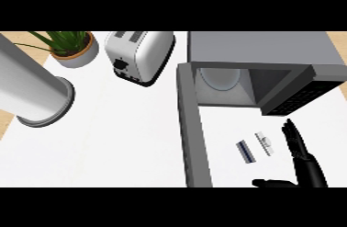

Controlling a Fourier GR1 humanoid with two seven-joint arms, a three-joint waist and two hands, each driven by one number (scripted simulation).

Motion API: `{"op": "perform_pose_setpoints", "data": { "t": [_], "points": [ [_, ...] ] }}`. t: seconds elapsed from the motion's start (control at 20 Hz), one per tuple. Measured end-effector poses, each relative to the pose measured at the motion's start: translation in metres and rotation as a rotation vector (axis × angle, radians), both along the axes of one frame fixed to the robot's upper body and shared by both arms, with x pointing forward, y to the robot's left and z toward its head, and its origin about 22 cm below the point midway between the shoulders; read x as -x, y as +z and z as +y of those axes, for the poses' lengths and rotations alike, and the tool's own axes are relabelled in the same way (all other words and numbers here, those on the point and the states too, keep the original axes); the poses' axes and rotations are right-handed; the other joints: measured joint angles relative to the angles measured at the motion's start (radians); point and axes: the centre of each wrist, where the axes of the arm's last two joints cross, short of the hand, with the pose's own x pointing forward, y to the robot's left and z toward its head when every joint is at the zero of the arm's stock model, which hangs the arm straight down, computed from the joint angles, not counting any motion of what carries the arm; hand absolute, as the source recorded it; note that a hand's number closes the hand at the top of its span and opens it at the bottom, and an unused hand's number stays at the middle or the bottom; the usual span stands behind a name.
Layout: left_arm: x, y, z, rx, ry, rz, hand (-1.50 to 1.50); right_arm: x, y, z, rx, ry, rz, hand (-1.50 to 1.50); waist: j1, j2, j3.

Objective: Pick up the milk, place it into the microwave and close the microwave

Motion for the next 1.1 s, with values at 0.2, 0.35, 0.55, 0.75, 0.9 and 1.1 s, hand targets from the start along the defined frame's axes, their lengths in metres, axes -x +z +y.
{"op": "perform_pose_setpoints", "data": {
  "t": [0.2,0.35,0.55,0.75,0.9,1.1],
  "points": [
    [0.007,-0.002,0.003,-0.003,-0.005,0.007,-1.5,0.001,-0.026,-0.007,0.04,0.006,0.012,-1.5,0.001,0.001,0.001],
    [0.013,-0.004,0.006,0.0,-0.006,0.014,-1.5,-0.003,-0.04,-0.014,0.059,0.011,0.019,-1.5,0.003,0.001,0.001],
    [0.019,-0.002,0.014,-0.011,-0.01,0.017,-1.5,-0.009,-0.055,-0.016,0.057,0.028,0.014,-1.5,0.003,0.002,0.001],
    [0.025,-0.003,0.015,0.0,-0.011,0.019,-1.5,-0.013,-0.068,-0.018,0.038,0.04,0.009,-1.5,0.004,0.003,0.002],
    [0.028,-0.005,0.014,0.015,-0.016,0.011,-1.5,-0.018,-0.075,-0.018,0.009,0.046,0.013,-1.5,0.004,0.004,0.002],
    [0.029,-0.007,0.014,0.031,-0.024,0.003,-1.5,-0.027,-0.083,-0.012,-0.041,0.056,0.018,1.5,0.004,0.006,0.002]
  ]
}}
